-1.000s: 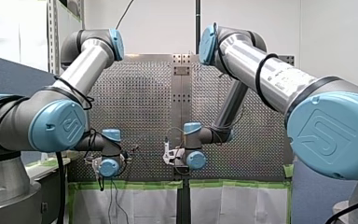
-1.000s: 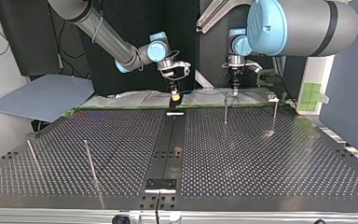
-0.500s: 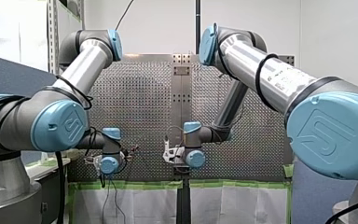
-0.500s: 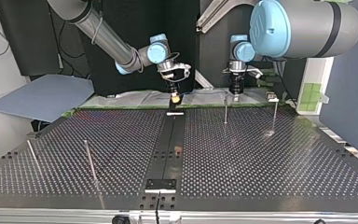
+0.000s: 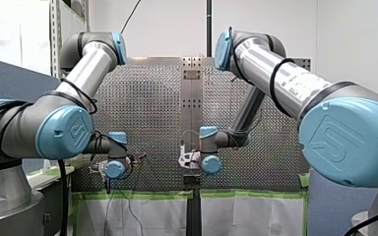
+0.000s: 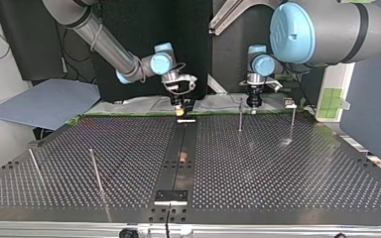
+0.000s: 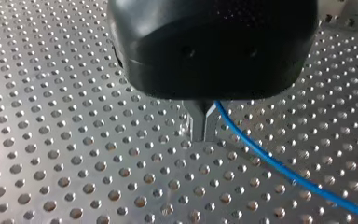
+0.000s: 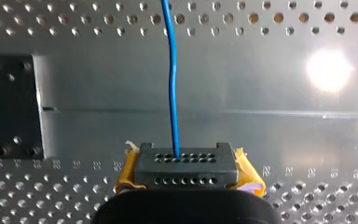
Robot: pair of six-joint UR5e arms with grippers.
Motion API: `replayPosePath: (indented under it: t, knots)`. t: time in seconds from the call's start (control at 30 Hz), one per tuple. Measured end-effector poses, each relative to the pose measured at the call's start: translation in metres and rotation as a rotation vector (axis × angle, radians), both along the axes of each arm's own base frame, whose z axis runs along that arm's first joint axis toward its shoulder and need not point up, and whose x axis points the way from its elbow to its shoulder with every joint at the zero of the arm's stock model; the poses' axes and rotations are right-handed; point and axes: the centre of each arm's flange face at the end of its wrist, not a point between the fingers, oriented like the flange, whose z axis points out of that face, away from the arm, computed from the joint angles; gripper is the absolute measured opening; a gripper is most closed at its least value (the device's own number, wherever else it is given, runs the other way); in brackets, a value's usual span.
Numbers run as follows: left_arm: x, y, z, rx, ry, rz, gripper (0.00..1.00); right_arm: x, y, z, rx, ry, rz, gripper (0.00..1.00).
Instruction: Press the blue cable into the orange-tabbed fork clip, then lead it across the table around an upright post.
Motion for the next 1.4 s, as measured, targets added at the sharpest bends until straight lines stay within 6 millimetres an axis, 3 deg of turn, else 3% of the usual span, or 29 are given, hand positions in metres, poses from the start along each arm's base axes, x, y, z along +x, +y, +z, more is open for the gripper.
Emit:
replayPosePath:
  t: [0.37,0.63,0.8,0.83,0.87,0.9,0.93,0.97,1.03,1.07,1.23,1.4]
  knots:
    - [0.016,0.004,0.004,0.015,0.016,-0.008,0.00,-0.011,-0.026,0.005,-0.005,-0.008,-0.011,0.00]
    - [0.025,0.007,0.007,0.042,0.026,0.002,0.00,-0.017,-0.036,-0.018,0.024,0.021,-0.021,0.00]
    - [0.026,0.012,0.007,0.062,0.039,0.011,0.02,-0.018,-0.040,-0.022,0.027,0.025,-0.022,0.00]
    - [0.026,0.013,0.006,0.064,0.042,0.012,0.11,-0.018,-0.040,-0.022,0.027,0.026,-0.023,0.00]
    - [0.026,0.014,0.006,0.066,0.045,0.011,0.27,-0.019,-0.041,-0.022,0.026,0.026,-0.023,0.00]
    - [0.026,0.015,0.006,0.068,0.049,0.009,0.27,-0.019,-0.041,-0.022,0.026,0.027,-0.023,0.00]
    - [0.026,0.016,0.005,0.069,0.054,0.008,0.40,-0.019,-0.041,-0.022,0.026,0.027,-0.023,0.00]
    - [0.025,0.017,0.005,0.069,0.058,0.007,0.47,-0.019,-0.041,-0.022,0.026,0.028,-0.023,0.00]
    - [0.025,0.018,0.004,0.069,0.064,0.007,0.47,-0.019,-0.042,-0.022,0.026,0.028,-0.024,0.00]
    - [0.025,0.018,0.004,0.068,0.066,0.007,0.87,-0.019,-0.042,-0.022,0.026,0.028,-0.024,0.00]
    - [0.022,0.018,0.002,0.053,0.092,-0.003,1.00,-0.020,-0.042,-0.022,0.025,0.028,-0.025,0.00]
    - [0.020,0.018,0.000,0.023,0.113,-0.031,1.00,-0.020,-0.042,-0.022,0.027,0.029,-0.025,0.00]
